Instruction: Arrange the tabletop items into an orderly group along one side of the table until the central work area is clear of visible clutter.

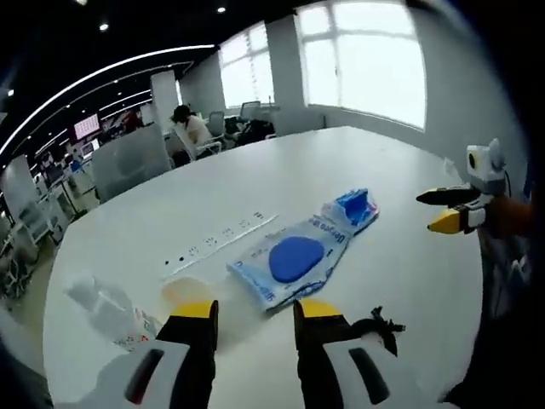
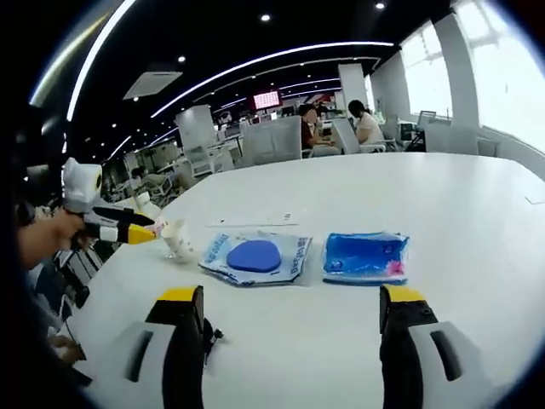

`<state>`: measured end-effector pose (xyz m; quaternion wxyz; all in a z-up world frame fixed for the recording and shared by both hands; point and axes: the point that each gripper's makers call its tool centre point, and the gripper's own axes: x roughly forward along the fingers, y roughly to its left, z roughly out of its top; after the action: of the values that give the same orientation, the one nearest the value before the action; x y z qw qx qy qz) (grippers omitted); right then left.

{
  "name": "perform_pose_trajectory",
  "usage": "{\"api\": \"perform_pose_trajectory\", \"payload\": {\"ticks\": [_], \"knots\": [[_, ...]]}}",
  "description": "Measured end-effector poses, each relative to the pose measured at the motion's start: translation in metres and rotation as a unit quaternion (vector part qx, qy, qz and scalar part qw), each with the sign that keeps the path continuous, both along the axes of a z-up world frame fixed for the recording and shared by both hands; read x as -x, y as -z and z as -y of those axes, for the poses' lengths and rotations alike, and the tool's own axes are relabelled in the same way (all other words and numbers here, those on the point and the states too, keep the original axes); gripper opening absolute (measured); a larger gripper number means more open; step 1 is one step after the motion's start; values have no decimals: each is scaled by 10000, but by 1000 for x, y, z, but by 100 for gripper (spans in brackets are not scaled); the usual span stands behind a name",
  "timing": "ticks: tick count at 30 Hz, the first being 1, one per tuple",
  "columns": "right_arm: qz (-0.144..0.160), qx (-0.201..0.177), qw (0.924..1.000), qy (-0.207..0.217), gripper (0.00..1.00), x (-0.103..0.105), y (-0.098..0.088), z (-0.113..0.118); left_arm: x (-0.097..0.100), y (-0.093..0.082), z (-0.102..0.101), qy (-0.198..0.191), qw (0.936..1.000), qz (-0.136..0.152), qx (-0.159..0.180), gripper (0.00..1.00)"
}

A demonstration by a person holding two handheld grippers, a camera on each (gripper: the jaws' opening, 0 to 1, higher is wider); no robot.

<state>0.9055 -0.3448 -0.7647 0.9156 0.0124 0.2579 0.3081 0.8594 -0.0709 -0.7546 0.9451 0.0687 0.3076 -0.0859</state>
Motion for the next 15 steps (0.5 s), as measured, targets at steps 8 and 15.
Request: {"api": "perform_pose_trajectory", "payload": {"ticks": [8,15], "knots": [[-284,-261,9993,-7,70,-22,12,-15,-7,12,11,-618,9976,194,256,35],[-434,-207,9987,-186,63,-36,30,-39,-15,38,22,-997,9925,160,691,34]]}}
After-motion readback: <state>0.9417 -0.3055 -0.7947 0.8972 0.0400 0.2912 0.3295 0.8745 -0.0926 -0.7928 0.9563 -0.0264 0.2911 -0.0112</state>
